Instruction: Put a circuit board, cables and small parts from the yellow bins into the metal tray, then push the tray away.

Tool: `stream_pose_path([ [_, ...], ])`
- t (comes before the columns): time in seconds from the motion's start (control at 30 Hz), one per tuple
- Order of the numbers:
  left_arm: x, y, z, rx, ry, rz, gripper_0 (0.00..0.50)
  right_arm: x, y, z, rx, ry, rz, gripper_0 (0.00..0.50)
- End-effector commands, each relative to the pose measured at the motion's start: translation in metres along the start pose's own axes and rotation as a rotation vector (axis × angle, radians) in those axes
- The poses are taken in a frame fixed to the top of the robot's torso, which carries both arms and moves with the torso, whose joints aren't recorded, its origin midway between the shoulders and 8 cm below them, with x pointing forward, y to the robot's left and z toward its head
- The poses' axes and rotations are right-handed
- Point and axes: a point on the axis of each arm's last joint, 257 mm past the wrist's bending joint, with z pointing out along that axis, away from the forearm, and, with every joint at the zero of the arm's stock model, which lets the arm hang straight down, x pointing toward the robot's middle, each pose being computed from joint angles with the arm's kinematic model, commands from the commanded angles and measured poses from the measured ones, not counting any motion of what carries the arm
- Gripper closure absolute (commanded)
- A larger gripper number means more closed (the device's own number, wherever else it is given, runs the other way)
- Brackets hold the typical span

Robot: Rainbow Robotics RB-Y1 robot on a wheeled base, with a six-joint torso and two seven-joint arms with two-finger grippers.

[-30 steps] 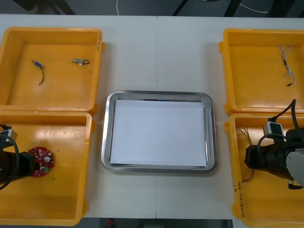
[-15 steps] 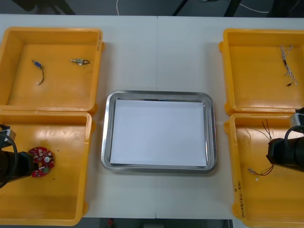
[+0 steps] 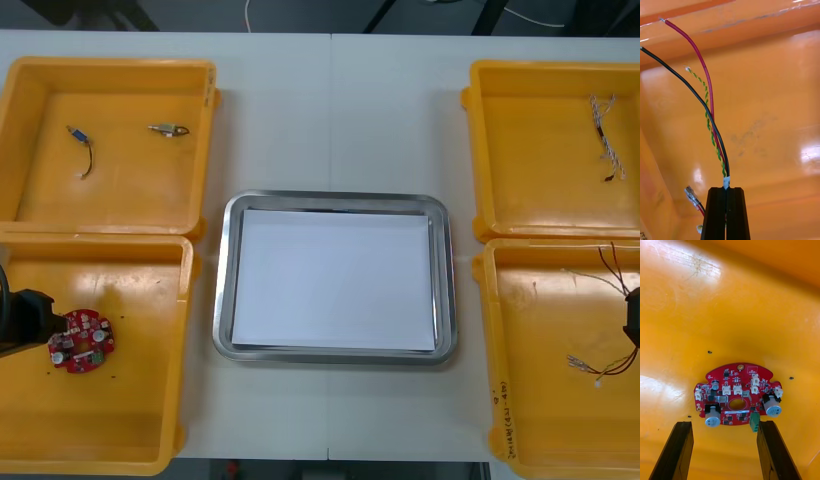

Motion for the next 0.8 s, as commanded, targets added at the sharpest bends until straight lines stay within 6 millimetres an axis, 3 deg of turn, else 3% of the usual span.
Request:
stream_pose_path([
  [0.03,-0.001,-0.004,-0.017,-0.001,-0.011,0.044,0.000,-0.017,-0.012,-0.025,0.035,-0.048,-0.050,0.500],
  [0.47,0.013,-0.021,-0.018,0.024,-0.028,0.003,0.000,-0.042,-0.003,-0.062,0.013,-0.073,-0.191,0.500],
  [0.8,0.034,-0.030,-0.003,0.046,-0.013,-0.007,0.000,-0.048,0.005,-0.081,0.010,-0.057,-0.345,0.500],
])
